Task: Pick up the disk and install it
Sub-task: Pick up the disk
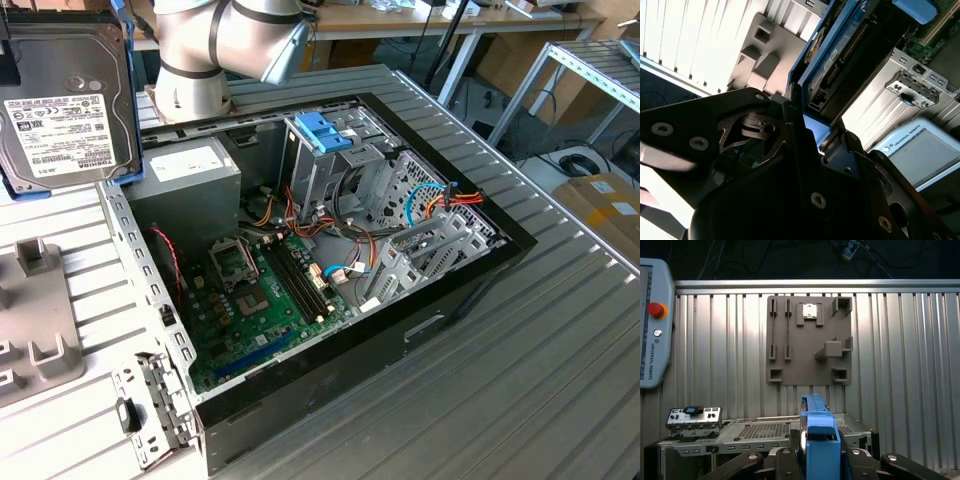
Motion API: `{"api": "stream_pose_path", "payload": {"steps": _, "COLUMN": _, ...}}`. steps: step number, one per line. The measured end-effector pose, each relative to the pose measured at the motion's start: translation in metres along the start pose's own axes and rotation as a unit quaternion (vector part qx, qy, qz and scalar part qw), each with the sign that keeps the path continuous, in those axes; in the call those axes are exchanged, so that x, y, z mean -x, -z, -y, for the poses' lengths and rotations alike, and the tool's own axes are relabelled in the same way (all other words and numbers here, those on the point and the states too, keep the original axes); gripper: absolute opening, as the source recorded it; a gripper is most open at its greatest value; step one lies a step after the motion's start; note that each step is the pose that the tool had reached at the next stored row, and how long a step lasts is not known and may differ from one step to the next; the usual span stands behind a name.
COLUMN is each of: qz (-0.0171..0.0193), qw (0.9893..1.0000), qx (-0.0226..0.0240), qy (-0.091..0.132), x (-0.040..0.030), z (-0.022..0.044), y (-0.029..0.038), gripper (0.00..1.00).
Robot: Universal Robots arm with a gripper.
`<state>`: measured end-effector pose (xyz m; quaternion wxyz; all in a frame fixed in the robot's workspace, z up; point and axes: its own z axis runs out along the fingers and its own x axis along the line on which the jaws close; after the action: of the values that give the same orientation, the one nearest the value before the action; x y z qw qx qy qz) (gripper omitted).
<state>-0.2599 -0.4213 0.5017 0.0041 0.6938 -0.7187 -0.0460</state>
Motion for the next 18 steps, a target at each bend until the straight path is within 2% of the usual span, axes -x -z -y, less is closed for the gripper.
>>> {"api": "stream_pose_path", "payload": {"steps": 18, "qz": 0.0, "qw": 1.0, "qx": 0.0, "qy": 0.0, "x": 0.0003, "z": 0.0074, "y": 0.0005, "gripper": 0.37}}
